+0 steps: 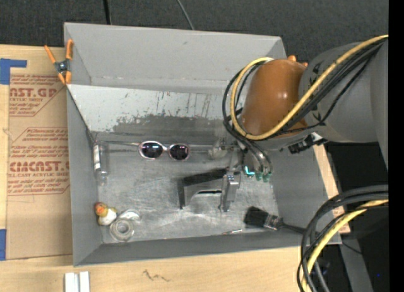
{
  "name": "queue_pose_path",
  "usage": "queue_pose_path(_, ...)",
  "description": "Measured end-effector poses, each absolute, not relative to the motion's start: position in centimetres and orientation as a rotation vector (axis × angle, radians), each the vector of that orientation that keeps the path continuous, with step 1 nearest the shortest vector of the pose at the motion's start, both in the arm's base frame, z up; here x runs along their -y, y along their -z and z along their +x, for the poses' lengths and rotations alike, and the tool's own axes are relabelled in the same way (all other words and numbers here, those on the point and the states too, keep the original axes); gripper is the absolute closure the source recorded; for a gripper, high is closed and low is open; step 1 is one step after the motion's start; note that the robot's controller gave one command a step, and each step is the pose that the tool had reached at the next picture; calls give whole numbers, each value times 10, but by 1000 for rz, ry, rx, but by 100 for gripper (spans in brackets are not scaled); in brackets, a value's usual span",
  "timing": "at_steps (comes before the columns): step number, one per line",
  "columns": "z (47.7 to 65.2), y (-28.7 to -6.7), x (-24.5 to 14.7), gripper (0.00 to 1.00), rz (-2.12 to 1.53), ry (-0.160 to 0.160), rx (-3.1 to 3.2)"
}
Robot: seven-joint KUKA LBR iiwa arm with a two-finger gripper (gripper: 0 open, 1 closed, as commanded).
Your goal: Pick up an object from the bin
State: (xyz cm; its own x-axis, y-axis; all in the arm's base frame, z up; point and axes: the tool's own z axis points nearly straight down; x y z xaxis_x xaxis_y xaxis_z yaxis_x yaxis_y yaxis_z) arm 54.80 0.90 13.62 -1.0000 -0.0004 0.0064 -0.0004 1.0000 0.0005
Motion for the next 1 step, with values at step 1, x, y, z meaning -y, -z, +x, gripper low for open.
queue_pose_path(1,550,-140,-9,0,1,1,3142)
